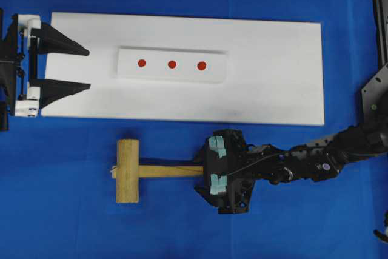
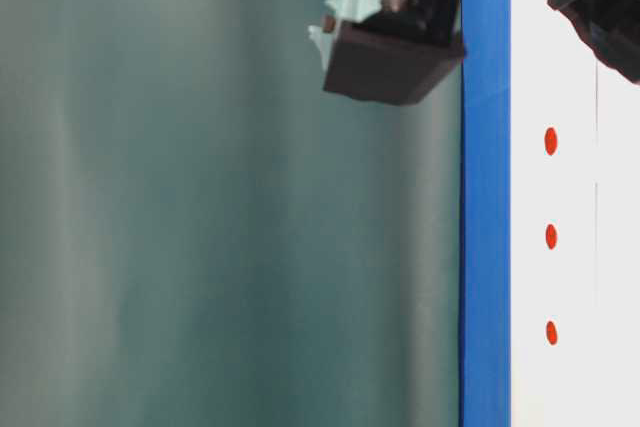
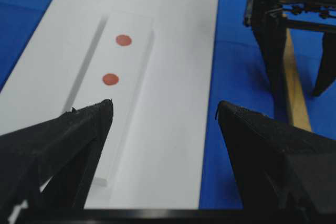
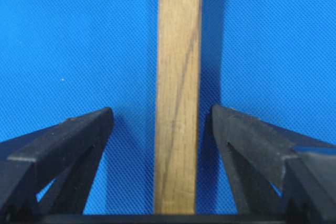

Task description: Hit the mark with a hammer.

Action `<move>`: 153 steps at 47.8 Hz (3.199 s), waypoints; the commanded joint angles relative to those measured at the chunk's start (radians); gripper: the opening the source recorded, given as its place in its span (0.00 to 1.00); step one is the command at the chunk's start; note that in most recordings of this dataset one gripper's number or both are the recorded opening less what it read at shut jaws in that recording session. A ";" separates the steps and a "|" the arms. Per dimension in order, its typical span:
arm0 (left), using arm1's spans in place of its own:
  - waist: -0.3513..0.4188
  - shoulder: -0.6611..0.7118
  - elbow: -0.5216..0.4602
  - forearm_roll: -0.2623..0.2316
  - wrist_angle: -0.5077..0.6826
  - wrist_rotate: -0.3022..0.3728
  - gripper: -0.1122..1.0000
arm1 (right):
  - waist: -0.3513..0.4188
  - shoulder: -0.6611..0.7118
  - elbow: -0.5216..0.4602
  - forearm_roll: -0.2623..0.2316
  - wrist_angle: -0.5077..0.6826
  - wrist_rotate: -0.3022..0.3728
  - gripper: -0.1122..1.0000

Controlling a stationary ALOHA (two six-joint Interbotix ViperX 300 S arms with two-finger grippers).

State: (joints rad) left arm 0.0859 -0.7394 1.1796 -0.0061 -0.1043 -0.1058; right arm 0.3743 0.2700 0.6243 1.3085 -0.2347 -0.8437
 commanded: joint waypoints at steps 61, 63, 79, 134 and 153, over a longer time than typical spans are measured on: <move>-0.005 -0.129 0.008 -0.003 0.072 0.009 0.79 | -0.365 -0.615 0.189 -0.011 0.035 -0.339 0.82; -0.005 -0.132 0.008 -0.003 0.074 0.011 0.79 | -0.365 -0.630 0.195 -0.011 0.048 -0.341 0.82; -0.006 -0.209 0.018 0.000 0.098 0.040 0.79 | -0.365 -0.910 0.337 -0.009 0.067 -0.341 0.82; -0.037 -0.445 0.183 -0.002 0.123 0.150 0.79 | -0.365 -1.378 0.758 0.031 0.049 -0.319 0.66; -0.037 -0.446 0.189 -0.002 0.121 0.150 0.79 | -0.365 -1.378 0.758 0.031 0.041 -0.319 0.66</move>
State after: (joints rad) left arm 0.0506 -1.1919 1.3790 -0.0077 0.0245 0.0430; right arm 0.0107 -1.1121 1.3944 1.3376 -0.1871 -1.1628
